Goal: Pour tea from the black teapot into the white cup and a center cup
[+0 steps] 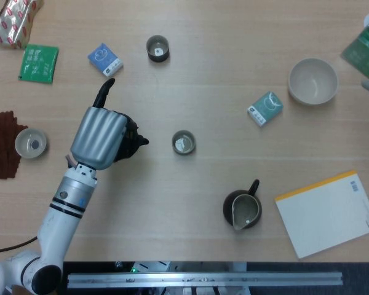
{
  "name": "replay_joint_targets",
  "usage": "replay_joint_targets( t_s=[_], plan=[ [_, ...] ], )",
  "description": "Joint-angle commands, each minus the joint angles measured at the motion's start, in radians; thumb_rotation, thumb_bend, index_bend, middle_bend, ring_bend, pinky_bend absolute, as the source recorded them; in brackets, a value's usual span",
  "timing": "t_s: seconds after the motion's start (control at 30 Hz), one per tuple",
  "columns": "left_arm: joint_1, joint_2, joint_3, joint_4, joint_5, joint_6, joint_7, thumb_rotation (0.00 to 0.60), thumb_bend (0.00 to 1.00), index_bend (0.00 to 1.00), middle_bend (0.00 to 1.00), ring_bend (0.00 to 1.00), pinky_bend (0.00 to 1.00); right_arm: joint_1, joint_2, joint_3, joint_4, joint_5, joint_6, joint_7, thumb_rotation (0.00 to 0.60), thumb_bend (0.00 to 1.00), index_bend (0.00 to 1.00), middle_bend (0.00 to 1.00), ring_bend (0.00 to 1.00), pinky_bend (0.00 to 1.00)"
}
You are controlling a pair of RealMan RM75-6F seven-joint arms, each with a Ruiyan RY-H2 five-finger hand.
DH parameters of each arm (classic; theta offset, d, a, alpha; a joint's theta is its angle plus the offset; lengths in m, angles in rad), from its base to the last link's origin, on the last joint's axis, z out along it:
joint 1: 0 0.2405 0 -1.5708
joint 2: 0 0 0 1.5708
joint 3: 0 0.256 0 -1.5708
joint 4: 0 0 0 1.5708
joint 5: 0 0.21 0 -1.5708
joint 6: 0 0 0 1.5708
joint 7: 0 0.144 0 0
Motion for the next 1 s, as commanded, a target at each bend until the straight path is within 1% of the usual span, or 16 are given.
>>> replay_joint_targets(
  t_s=[0.03, 0.33, 0.67, 0.8, 1.0],
  plan=[
    [-0.018, -0.029, -0.005, 0.028, -0.016, -0.010, 0.022, 0.599, 0.33, 0.95, 0.99, 0.84, 0.07, -0.032, 0.008, -0.003, 0.016, -0.025, 0.018, 0.022, 0.600, 0.09, 0.18, 0.15, 0.01, 0.08],
    [-0.052, -0.086, -0.020, 0.086, -0.057, -0.018, 0.057, 0.599, 0.33, 0.95, 0.99, 0.84, 0.07, -0.089, 0.009, 0.019, 0.049, -0.042, 0.039, 0.062, 0.600, 0.09, 0.18, 0.15, 0.01, 0.08],
    [-0.092, -0.144, -0.028, 0.158, -0.069, -0.026, 0.077, 0.600, 0.33, 0.95, 0.99, 0.84, 0.07, -0.117, 0.007, 0.055, 0.064, -0.032, 0.023, 0.078, 0.600, 0.09, 0.18, 0.15, 0.02, 0.08],
    [-0.105, -0.166, -0.026, 0.193, -0.061, -0.013, 0.111, 0.600, 0.33, 0.95, 0.99, 0.84, 0.07, -0.126, 0.007, 0.067, 0.065, -0.027, 0.015, 0.079, 0.600, 0.09, 0.18, 0.15, 0.01, 0.08],
    [-0.115, -0.192, -0.020, 0.219, -0.067, -0.011, 0.128, 0.599, 0.33, 0.94, 0.99, 0.83, 0.07, -0.137, 0.006, 0.083, 0.068, -0.021, 0.006, 0.082, 0.600, 0.09, 0.18, 0.15, 0.01, 0.08]
  ],
)
